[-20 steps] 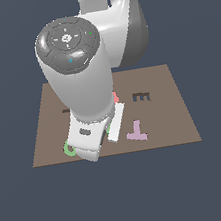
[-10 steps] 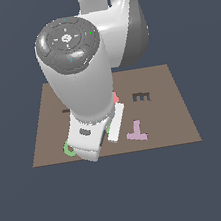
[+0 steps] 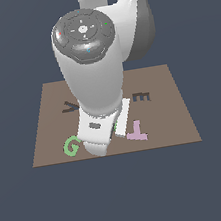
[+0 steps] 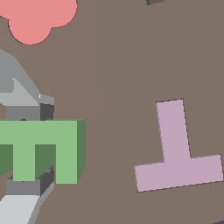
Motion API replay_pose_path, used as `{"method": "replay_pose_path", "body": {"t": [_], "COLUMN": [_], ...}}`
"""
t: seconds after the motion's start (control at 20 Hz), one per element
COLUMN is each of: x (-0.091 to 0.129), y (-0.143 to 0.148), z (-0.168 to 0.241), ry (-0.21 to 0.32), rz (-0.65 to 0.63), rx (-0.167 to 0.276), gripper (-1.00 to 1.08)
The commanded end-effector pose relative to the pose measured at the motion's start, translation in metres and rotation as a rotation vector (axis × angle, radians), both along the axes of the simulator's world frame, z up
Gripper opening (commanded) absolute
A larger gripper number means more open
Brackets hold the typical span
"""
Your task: Insert a designated object into the corresponding slot on a board.
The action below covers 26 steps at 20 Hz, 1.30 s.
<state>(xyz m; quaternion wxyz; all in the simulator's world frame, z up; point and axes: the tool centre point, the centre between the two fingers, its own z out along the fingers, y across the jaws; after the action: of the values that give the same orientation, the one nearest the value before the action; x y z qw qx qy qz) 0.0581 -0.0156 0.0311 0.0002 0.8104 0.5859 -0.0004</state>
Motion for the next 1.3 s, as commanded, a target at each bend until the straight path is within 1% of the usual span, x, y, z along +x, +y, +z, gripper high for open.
{"method": "replay_pose_path", "body": {"t": [0.0, 0.2, 0.45, 0.7, 0.95, 1.25], "x": [-0.006, -0.022, -0.047, -0.068, -0.080, -0.081], "y": [0.013, 0.040, 0.080, 0.109, 0.125, 0.127], "z": [0.001, 0.003, 0.006, 0.008, 0.009, 0.007], "ry": [0.000, 0.000, 0.000, 0.000, 0.000, 0.001], "rz": [0.019, 0.060, 0.124, 0.171, 0.197, 0.201], "rx": [0.000, 0.000, 0.000, 0.000, -0.001, 0.000], "gripper": [-1.00, -1.00, -1.00, -1.00, -1.00, -1.00]}}
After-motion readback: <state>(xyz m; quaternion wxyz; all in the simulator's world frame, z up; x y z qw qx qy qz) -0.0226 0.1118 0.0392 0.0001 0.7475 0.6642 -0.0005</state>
